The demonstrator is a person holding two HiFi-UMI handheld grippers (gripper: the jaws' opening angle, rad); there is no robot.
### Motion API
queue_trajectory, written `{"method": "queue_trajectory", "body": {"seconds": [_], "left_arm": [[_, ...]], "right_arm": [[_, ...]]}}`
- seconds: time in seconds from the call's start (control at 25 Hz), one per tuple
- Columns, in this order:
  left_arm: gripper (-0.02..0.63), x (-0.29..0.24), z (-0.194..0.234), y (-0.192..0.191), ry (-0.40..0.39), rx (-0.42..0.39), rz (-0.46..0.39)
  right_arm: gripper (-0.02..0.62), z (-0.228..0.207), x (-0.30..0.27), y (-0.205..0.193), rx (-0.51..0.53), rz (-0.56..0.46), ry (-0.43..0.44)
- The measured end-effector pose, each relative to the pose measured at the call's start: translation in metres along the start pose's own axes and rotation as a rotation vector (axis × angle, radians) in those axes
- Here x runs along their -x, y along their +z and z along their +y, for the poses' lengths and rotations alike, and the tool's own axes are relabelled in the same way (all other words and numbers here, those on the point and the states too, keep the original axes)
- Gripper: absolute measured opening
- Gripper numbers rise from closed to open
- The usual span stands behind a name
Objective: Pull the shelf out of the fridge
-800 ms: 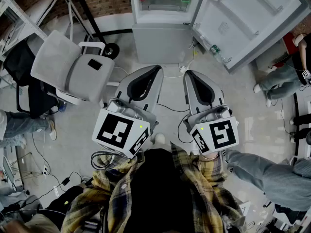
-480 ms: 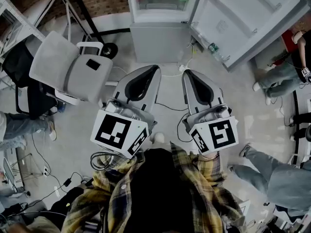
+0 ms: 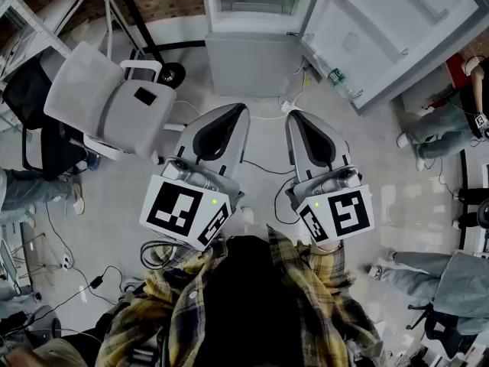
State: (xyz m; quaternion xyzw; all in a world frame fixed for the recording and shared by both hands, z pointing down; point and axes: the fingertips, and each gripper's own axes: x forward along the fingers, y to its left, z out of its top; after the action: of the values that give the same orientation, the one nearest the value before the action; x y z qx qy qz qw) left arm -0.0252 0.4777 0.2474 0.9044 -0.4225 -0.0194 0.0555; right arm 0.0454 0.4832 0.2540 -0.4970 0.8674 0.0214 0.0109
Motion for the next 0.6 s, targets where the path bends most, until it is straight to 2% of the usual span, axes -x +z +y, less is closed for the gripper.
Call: {"method": "queue_trajectory", "body": {"seconds": [0.2,0.6], "left_arm": [[0.003,-0.007,0.016,-0.002,0.03,0.005,0.006],[0.003,-0.049,0.09,0.012,0.055,0.012,0.006]], "right_arm": [[0.017,-0.003,-0.019,-0.005,-0.013,0.006,0.03],[0.017,-0.018,-0.103,-0.006,-0.016,0.014,0.052]]}}
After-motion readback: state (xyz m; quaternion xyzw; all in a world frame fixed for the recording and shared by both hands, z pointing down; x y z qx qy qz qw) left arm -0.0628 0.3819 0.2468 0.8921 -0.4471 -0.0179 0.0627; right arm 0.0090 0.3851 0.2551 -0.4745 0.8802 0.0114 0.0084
